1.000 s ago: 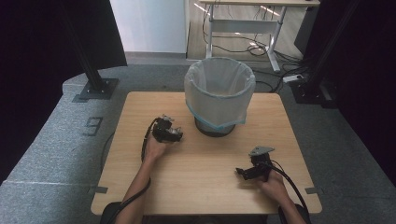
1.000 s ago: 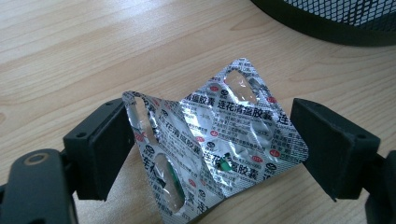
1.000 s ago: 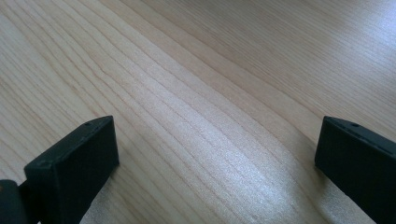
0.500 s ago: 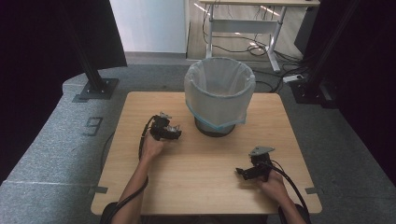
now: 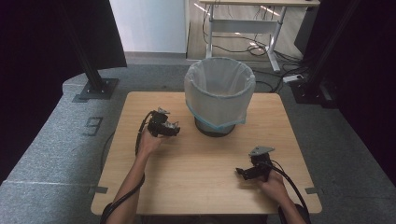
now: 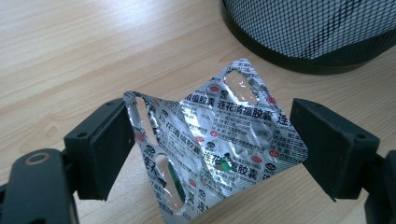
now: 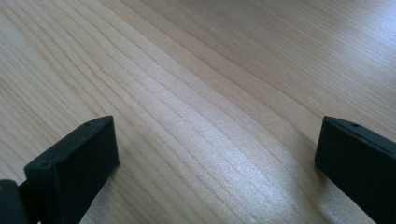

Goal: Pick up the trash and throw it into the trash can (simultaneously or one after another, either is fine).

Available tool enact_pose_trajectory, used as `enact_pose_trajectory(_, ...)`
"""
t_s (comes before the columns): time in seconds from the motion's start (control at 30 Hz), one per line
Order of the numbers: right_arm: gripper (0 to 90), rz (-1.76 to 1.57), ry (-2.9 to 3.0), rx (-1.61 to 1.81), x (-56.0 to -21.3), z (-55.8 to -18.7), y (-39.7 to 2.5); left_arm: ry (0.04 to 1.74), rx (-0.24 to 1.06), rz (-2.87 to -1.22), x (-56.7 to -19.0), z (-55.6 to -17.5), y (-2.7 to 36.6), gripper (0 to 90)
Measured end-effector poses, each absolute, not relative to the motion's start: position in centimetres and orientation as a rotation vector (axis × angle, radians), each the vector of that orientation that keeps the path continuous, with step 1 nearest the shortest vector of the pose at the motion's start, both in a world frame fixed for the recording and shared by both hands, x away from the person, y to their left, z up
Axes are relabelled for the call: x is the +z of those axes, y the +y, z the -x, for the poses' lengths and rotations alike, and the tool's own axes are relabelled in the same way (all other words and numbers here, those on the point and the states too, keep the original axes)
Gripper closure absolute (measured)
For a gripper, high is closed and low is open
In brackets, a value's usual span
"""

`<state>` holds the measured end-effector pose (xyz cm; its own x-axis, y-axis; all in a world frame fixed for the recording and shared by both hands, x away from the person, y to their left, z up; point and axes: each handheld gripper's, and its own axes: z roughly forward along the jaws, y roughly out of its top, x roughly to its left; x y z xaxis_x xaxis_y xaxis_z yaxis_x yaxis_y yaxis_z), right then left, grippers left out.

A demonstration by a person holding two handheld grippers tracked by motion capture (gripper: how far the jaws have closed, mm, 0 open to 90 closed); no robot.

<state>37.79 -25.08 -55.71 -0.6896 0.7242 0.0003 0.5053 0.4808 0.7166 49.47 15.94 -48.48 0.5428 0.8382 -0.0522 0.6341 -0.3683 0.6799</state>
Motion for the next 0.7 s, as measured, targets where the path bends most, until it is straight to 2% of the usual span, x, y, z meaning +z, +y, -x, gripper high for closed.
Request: enact_pose_trajectory(0.7, 0.0, -1.042, 2.428, 1.025, -55.7, -37.8, -25.1, 1.169, 0.429, -2.103, -43.9, -49.3, 16.3, 16.0)
